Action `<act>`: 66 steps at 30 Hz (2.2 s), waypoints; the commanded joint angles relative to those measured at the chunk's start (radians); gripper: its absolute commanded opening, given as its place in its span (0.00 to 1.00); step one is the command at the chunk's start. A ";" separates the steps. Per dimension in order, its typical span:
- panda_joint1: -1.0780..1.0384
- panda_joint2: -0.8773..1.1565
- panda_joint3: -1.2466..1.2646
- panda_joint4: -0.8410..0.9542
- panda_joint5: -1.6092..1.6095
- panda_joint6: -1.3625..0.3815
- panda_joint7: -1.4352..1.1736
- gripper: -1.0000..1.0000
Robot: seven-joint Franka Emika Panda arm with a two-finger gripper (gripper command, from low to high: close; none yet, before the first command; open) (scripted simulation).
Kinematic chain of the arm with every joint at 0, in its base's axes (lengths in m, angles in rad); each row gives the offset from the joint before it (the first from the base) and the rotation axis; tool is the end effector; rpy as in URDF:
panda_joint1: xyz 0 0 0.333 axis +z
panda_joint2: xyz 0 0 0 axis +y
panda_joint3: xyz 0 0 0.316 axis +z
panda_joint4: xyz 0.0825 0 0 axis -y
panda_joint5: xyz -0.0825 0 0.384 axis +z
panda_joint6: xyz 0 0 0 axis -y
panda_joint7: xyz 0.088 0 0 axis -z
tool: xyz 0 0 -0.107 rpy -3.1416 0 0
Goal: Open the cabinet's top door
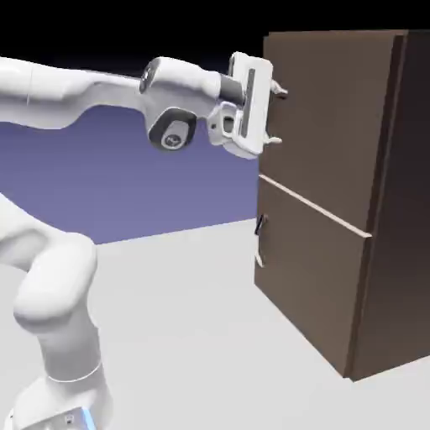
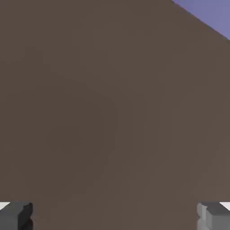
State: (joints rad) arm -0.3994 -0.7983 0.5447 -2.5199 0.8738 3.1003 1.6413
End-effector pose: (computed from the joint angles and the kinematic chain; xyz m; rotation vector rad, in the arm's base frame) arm 0.3661 0.0567 0.6468 -0.8592 1.6798 -0.7526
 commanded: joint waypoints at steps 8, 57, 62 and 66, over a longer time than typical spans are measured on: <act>-0.159 -0.088 0.211 0.112 0.338 0.024 0.348 0.50; -0.451 -0.925 0.395 -0.152 1.388 -0.843 1.256 0.00; -0.374 -0.964 0.246 -0.311 1.330 -1.043 1.176 0.00; -0.339 -0.964 0.101 -0.397 1.240 -1.177 1.109 0.00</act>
State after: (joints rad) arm -0.7388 -1.7626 0.6456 -2.9173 2.1129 1.9246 2.7505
